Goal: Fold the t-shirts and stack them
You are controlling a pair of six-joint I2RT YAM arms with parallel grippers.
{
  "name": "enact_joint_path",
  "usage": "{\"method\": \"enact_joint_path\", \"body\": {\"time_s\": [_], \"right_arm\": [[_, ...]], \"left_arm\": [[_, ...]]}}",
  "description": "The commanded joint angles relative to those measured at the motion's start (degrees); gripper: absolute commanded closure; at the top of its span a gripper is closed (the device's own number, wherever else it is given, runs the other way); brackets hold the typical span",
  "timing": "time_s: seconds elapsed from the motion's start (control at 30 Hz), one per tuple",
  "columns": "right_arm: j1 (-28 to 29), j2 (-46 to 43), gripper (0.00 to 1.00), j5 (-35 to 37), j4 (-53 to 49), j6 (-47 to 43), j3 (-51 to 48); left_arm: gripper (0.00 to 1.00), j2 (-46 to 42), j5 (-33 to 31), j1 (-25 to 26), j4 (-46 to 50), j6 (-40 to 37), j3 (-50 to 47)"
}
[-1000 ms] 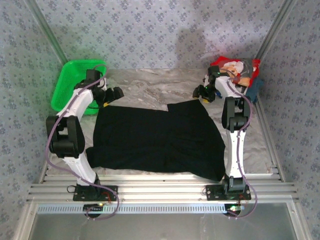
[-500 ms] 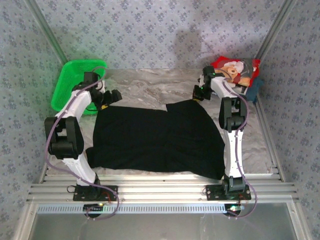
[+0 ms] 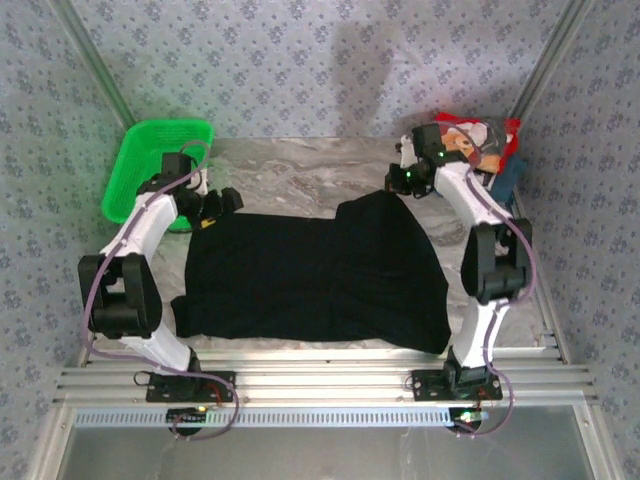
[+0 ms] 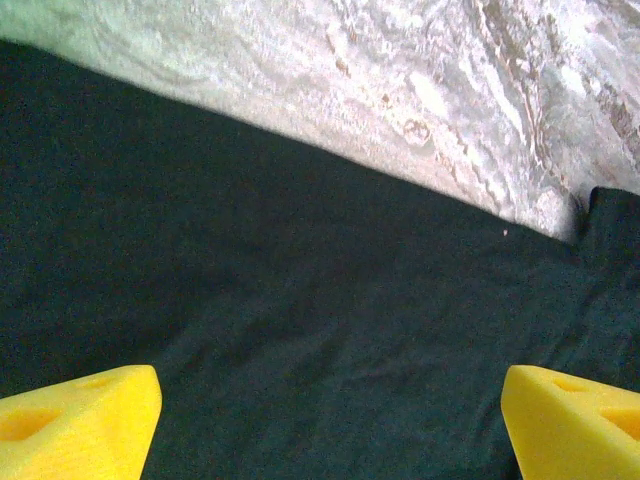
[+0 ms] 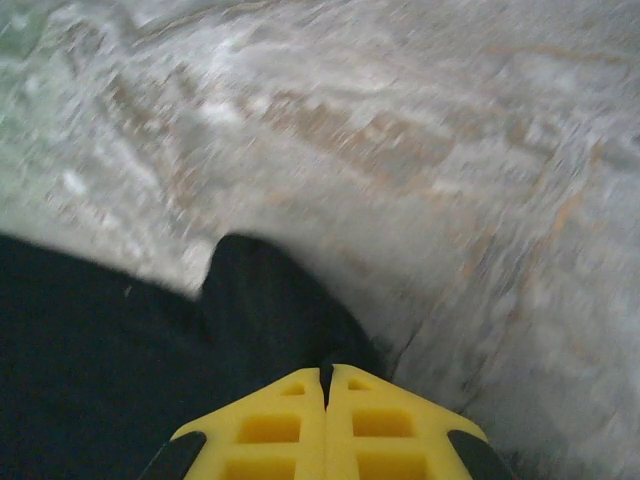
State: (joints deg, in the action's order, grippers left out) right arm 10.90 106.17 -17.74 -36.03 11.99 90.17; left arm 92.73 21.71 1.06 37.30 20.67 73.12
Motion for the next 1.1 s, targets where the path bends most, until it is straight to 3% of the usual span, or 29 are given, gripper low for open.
{"method": "enact_joint_path", "body": {"time_s": [0.0,0.27,0.47,0.5,0.53,0.63,0.83,1.07], "right_arm": [[4.4,-5.5,1.0,1.5,1.3,-0.3,-12.1],[15.9,-17.1,1.0,6.0,5.1,9.2,-35.4],[18.7,-18.8,0.76,7.4,3.2,12.0,-40.0],[18.6,-19.9,0.63,7.4,3.3,12.4,-40.0],[18.2,-21.4,0.58,7.3,3.5,12.9,-39.9],[15.4,-25.9,0.48,4.8,5.4,14.9,-39.9],[6.5,-28.8,0.45,-1.9,7.8,17.2,-39.9],[4.5,-20.6,0.48,-3.5,6.8,12.2,-38.5]], "left_arm": [[0.12,-3.6,2.5,-0.3,-0.3,1.8,-3.2],[0.13,-10.5,1.6,-0.3,-0.6,5.7,-14.2],[0.13,-12.9,0.7,-0.3,-1.1,6.4,-18.7],[0.13,-13.0,0.7,-0.3,-1.2,6.4,-18.8],[0.13,-13.0,0.6,-0.3,-1.2,6.5,-18.7],[0.13,-13.0,0.6,-0.3,-1.0,6.3,-17.8],[0.12,-12.7,1.1,-0.3,-1.2,4.8,-16.4],[0.12,-11.6,1.6,-0.3,-1.0,3.9,-15.8]]}}
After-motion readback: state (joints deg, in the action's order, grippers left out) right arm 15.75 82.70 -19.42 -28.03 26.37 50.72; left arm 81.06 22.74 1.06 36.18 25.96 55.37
